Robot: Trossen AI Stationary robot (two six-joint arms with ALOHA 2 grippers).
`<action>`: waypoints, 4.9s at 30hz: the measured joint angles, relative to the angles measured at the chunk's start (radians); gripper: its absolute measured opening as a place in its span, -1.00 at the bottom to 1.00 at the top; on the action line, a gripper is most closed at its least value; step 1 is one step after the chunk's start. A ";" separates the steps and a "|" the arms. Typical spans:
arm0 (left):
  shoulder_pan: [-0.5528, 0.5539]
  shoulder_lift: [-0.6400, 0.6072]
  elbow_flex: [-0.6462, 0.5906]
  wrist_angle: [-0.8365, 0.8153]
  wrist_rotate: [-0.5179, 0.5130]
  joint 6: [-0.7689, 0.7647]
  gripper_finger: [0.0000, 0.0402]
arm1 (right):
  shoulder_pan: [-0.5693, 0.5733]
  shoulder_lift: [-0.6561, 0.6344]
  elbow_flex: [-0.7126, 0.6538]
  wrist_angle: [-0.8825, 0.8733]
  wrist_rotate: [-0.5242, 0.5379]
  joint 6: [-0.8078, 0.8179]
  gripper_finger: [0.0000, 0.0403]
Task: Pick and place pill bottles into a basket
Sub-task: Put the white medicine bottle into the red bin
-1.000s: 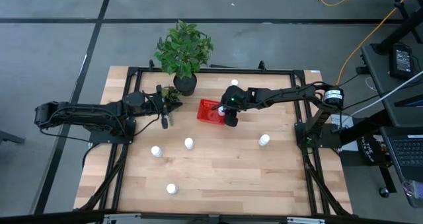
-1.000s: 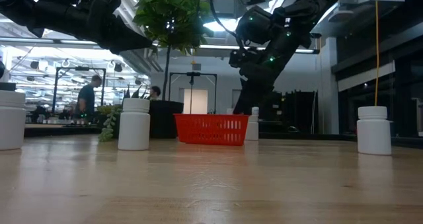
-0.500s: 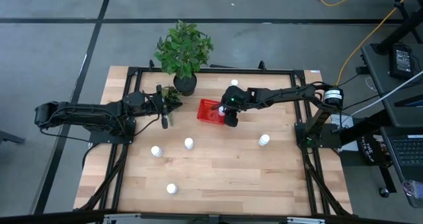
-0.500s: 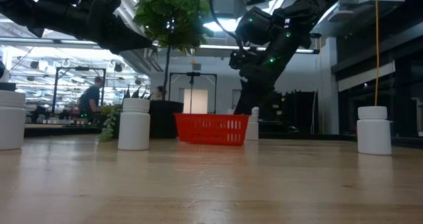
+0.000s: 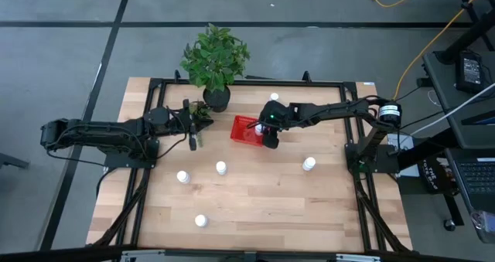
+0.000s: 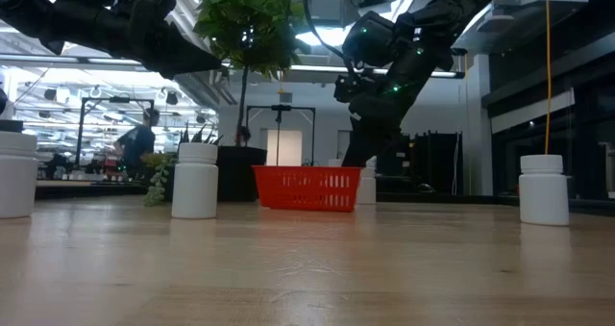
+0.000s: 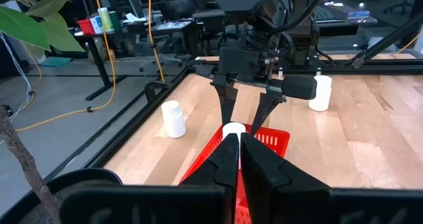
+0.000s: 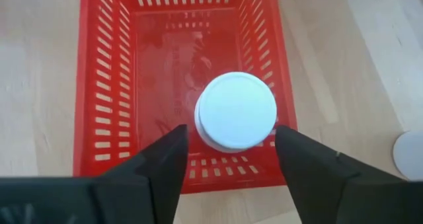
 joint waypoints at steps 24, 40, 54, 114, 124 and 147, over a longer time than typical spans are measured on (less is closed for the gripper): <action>0.000 0.000 0.000 0.000 0.000 0.000 -0.96 | 0.000 -0.002 0.223 -0.169 0.010 -0.182 0.15; 0.000 0.000 0.000 -0.001 0.000 0.000 -0.95 | -0.202 -0.134 0.081 0.074 -0.110 -0.349 0.15; 0.000 0.000 0.000 0.001 0.000 0.005 -0.96 | -0.278 -0.292 -0.129 0.152 -0.223 -0.261 0.15; -0.002 0.000 0.000 0.008 -0.131 0.162 -0.12 | -0.365 -0.123 -0.308 0.451 -0.072 -0.141 0.15; -0.002 0.000 0.000 0.005 -0.131 0.153 -0.12 | -0.367 -0.110 -0.308 0.504 -0.070 -0.109 0.15; -0.002 0.000 0.000 -0.018 -0.111 0.150 -0.13 | -0.380 -0.048 -0.136 0.261 -0.010 -0.102 0.15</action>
